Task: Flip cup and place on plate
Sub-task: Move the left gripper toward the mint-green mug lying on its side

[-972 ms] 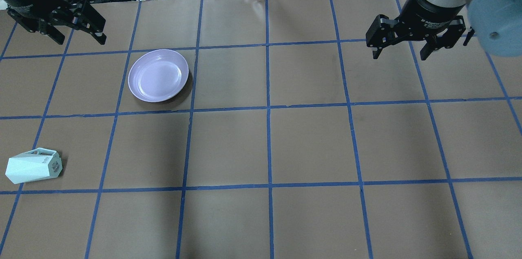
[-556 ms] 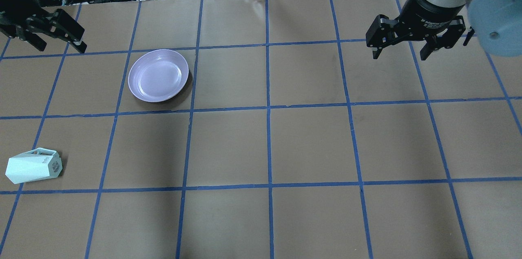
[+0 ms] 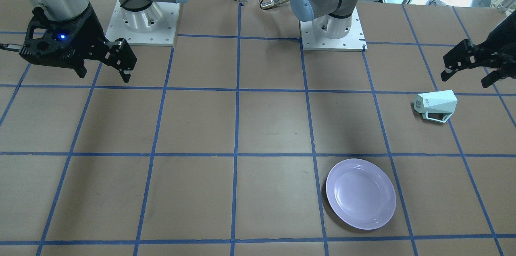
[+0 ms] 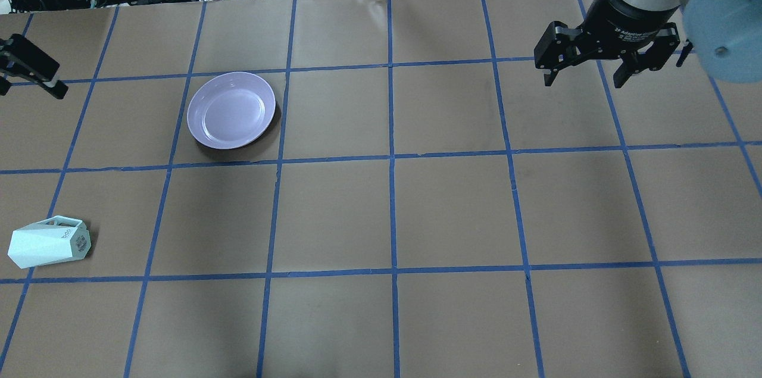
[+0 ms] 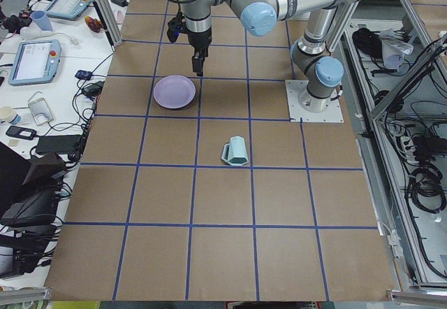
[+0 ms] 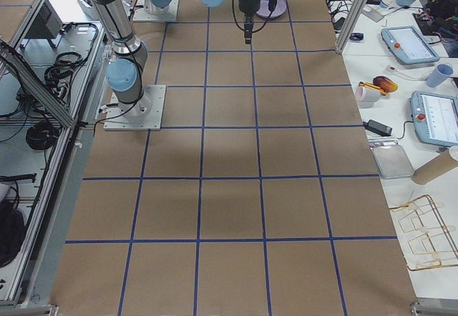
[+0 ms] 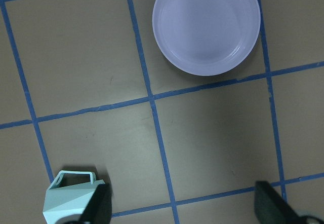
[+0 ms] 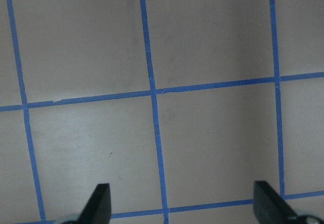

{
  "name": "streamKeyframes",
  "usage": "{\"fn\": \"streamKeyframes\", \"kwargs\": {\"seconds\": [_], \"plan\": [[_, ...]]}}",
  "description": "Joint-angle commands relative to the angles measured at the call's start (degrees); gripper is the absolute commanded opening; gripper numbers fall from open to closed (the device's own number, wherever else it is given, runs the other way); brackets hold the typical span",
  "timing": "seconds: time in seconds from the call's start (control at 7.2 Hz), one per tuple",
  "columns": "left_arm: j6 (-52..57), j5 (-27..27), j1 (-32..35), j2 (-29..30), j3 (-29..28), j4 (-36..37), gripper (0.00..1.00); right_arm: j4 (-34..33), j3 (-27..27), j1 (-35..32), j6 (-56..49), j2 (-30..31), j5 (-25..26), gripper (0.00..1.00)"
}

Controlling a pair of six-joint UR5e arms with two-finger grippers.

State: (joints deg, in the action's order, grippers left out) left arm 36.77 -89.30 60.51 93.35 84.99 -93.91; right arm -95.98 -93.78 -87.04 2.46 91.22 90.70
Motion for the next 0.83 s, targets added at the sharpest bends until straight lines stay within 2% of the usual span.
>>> {"fn": "streamKeyframes", "kwargs": {"seconds": [0.0, 0.28, 0.69], "plan": [[7.38, 0.18, -6.52, 0.08, 0.70, -1.88, 1.00, 0.00, 0.00, 0.02, 0.00, 0.01, 0.00, 1.00], [8.58, 1.31, -13.20, 0.69, 2.54, -1.72, 1.00, 0.00, 0.00, 0.02, 0.00, -0.08, 0.00, 1.00], [15.13, 1.41, -18.04, 2.27, 2.90, -1.71, 1.00, 0.00, 0.00, 0.02, 0.00, -0.08, 0.00, 1.00]]}}
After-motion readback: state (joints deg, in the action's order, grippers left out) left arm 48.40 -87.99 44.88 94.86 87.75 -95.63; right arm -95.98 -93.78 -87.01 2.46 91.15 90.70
